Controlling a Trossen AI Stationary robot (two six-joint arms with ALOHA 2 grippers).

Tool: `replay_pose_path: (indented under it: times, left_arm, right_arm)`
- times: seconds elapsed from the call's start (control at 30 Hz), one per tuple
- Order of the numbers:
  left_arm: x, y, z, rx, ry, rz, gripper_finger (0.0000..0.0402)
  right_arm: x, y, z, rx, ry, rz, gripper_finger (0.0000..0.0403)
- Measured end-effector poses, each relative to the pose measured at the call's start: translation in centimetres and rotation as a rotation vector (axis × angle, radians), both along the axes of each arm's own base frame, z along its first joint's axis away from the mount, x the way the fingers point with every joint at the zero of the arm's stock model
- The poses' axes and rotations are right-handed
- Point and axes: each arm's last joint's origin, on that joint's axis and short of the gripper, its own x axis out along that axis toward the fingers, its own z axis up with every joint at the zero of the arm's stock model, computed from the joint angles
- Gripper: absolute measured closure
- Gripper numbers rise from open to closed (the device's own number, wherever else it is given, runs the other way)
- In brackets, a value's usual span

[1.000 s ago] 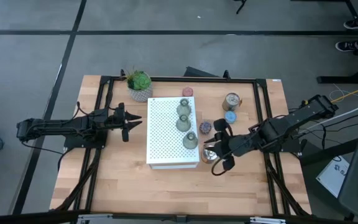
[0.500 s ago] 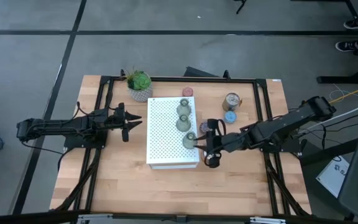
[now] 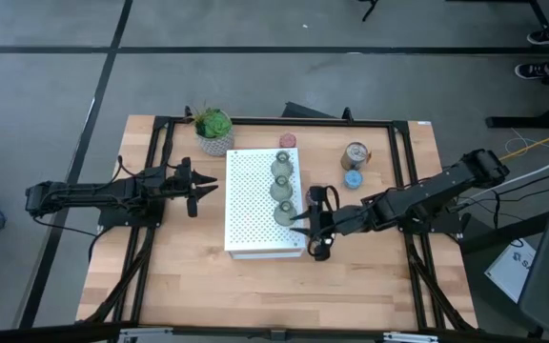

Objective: Pick & Place candle stick holders
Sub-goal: Align the green glass candle holder with the other green glass candle holder on the shelf, then put the top orange scented candle on the shelf

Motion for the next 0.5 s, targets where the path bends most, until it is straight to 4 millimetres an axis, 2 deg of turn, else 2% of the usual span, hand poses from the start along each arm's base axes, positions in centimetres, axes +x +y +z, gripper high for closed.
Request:
replay_pose_path:
  times: [0.27, 0.5]
  left_arm:
    - [0.0, 0.0, 0.0, 0.0, 0.0, 0.0, 0.0294]
    - [0.0, 0.0, 0.0, 0.0, 0.0, 0.0, 0.0294]
  right_arm:
    - [-3.3, 2.4, 0.8, 0.13, 0.117, 0.154, 0.0293]
    - [-6.5, 4.7, 0.9, 0.23, 0.291, 0.43, 0.0293]
